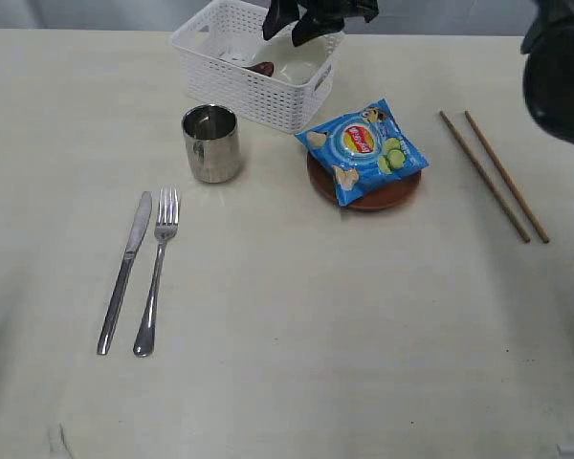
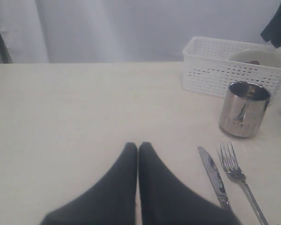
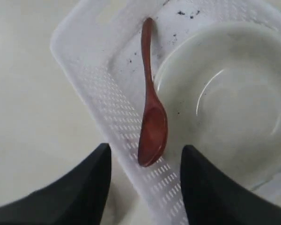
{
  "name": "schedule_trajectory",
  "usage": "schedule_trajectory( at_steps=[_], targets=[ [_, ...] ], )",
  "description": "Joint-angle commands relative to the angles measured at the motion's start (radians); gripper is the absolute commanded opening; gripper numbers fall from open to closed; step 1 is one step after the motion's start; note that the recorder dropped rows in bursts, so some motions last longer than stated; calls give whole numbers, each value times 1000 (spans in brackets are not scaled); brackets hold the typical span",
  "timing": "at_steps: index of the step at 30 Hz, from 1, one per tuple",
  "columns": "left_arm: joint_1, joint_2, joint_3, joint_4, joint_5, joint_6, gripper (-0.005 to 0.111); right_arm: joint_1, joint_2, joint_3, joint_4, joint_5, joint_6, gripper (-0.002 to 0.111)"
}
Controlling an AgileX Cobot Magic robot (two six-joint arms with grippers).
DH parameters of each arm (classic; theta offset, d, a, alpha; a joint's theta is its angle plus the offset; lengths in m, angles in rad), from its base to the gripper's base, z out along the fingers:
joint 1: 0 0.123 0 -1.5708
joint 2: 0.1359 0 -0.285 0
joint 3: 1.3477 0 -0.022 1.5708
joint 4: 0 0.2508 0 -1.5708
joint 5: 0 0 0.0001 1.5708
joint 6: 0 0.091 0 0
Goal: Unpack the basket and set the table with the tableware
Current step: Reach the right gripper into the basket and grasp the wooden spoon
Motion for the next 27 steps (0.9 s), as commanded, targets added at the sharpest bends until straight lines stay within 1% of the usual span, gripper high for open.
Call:
schedule_trajectory(
  at_steps=[1, 4, 8, 10, 11, 17, 20, 27],
  targets=[
    [2, -3, 4, 0, -3, 0, 0, 16, 101, -173, -3, 70, 44, 45],
    [2, -3, 4, 0, -3, 0, 0, 34, 146, -229, -3, 80, 67, 45],
    [2, -3, 4, 0, -3, 0, 0, 49, 180, -236, -7, 75, 67, 45],
    [2, -3, 4, 0, -3, 0, 0, 51, 184, -236, -32, 70, 67, 45],
    [2, -3, 4, 0, -3, 0, 0, 51, 184, -236, -81, 74, 75, 45],
    [2, -3, 4, 0, -3, 0, 0, 47, 175, -236, -90, 70, 67, 45],
    [2, -3, 4, 0, -3, 0, 0, 47, 185, -236, -160, 108, 111, 45],
    [2, -3, 4, 0, -3, 0, 0, 47, 220, -236, -50, 101, 105, 45]
  ],
)
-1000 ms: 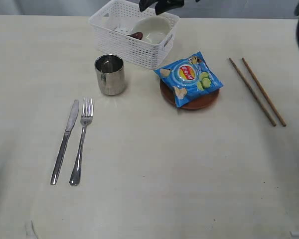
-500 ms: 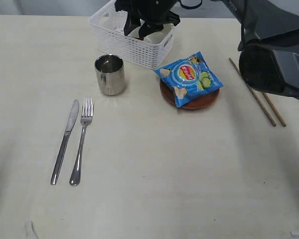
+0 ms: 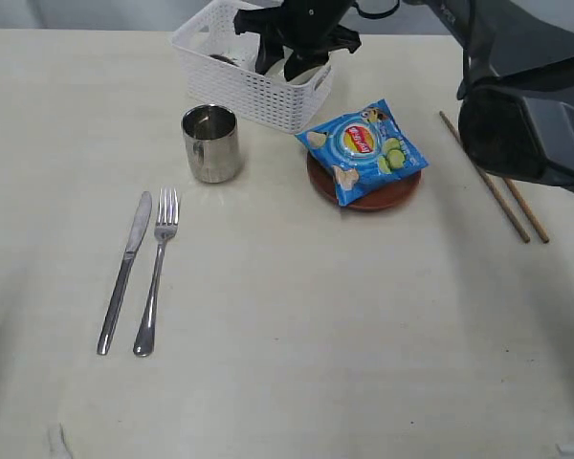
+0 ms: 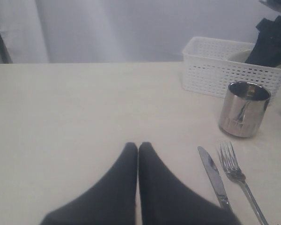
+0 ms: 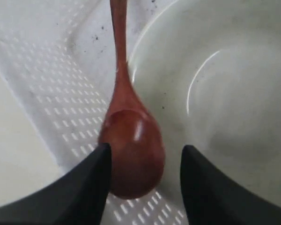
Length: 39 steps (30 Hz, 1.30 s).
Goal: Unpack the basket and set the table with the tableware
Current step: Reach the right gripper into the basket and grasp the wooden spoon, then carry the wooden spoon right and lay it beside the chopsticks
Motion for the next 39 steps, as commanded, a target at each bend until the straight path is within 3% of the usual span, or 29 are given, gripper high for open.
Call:
schedule_trajectory(
  at_steps=[1, 8, 10, 16, 24, 31, 36, 39],
  targets=[
    [2, -3, 4, 0, -3, 0, 0, -6, 19, -6, 63, -4, -1, 45],
    [2, -3, 4, 0, -3, 0, 0, -3, 44, -6, 66, -4, 7, 44],
    [2, -3, 4, 0, -3, 0, 0, -3, 44, -6, 66, -21, 7, 37],
    [2, -3, 4, 0, -3, 0, 0, -3, 42, -6, 68, -31, -5, 0],
    [2, -3, 4, 0, -3, 0, 0, -3, -4, -6, 52, -29, -38, 0],
    [2, -3, 4, 0, -3, 0, 0, -7, -110, -6, -82, 10, -68, 0],
    [2, -3, 4, 0, -3, 0, 0, -82, -206, -6, -68, 10, -61, 0],
    [2, -3, 4, 0, -3, 0, 0, -179, -297, 64, -71, 10, -54, 0]
  ],
)
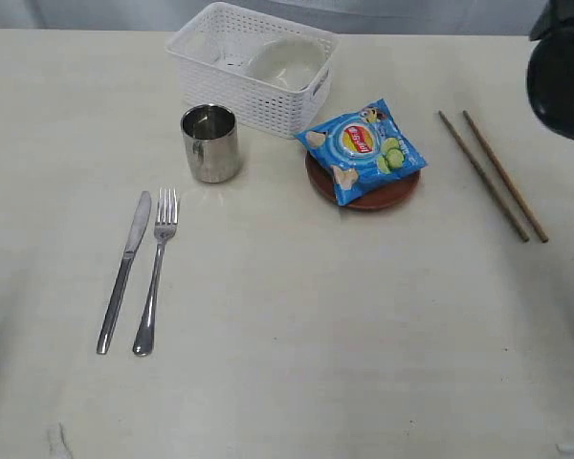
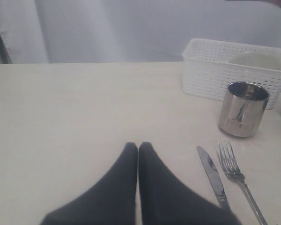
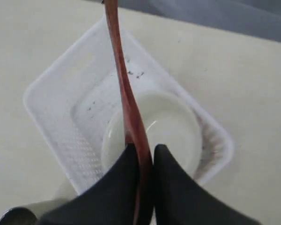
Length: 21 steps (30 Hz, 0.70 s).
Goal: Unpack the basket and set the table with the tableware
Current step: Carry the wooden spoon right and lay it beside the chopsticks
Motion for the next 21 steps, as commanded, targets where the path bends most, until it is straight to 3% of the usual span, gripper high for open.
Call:
schedule_trajectory(
  at_steps=[1, 6, 9, 14, 21],
  targets=[
    [2, -3, 4, 0, -3, 0, 0, -106, -118, 104, -13, 4, 4, 0],
    [2, -3, 4, 0, -3, 0, 0, -212, -452, 714, -83, -16, -97, 0],
    [2, -3, 4, 0, -3, 0, 0, -253, -716, 1151, -100, -178, -111, 0],
    [2, -3, 4, 0, -3, 0, 0, -299, -990, 1550, -76, -308, -112, 0],
    [2, -3, 4, 0, -3, 0, 0, -311, -1195, 1927, -88, -432, -71, 0]
  ],
)
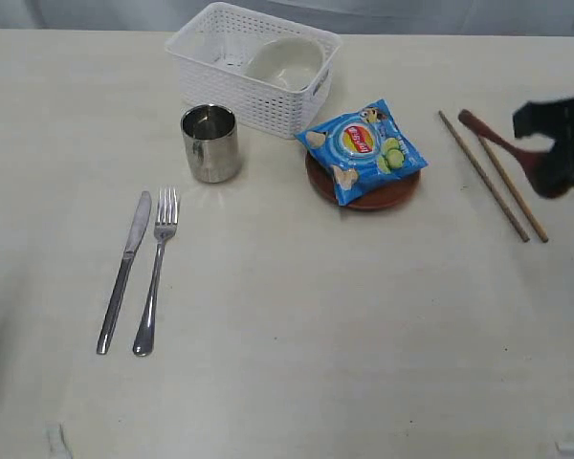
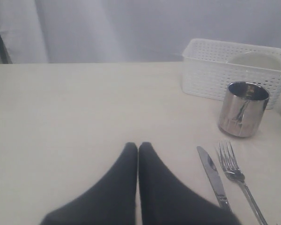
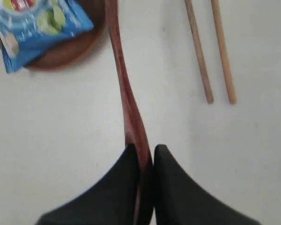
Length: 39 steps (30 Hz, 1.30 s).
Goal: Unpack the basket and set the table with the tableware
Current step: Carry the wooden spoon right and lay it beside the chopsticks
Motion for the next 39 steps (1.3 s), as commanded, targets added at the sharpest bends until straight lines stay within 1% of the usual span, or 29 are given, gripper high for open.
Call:
schedule_trajectory(
  at_steps=[1, 4, 6, 11, 15, 17, 22, 24, 26, 30, 32, 36, 37, 39],
  targets=[
    [2, -3, 4, 0, -3, 0, 0, -7, -62, 203, -16, -95, 25, 0],
    [2, -3, 4, 0, -3, 0, 0, -7, -44, 291, -8, -143, 46, 0],
    [2, -3, 4, 0, -3, 0, 0, -7, -26, 311, -4, -178, 46, 0],
    [2, -3, 4, 0, -3, 0, 0, -7, 53, 314, -28, -299, 47, 0],
    [2, -3, 4, 0, -3, 0, 0, -7, 147, 302, -26, -294, 52, 0],
    [2, -3, 4, 0, -3, 0, 0, -7, 193, 282, -26, -273, 52, 8],
    [2, -3, 4, 0, -3, 0, 0, -7, 242, 234, -26, -223, 52, 40],
    [2, -3, 4, 0, -3, 0, 0, -7, 237, 217, -34, -204, 48, 46],
    [2, -3, 4, 0, -3, 0, 0, -7, 225, 189, -41, -172, 48, 46],
    [2, -3, 4, 0, -3, 0, 0, -7, 182, 82, -12, -107, -2, 46],
    [2, -3, 4, 0, -3, 0, 0, -7, 158, -4, 26, -98, -17, 46],
    [2, -3, 4, 0, -3, 0, 0, -1, 186, -222, 194, -68, -67, 46],
    [2, -3, 4, 0, -3, 0, 0, 10, 216, -292, 234, -47, -89, 46],
    [2, -3, 4, 0, -3, 0, 0, 48, 297, -429, 251, -16, -107, 46]
  ],
)
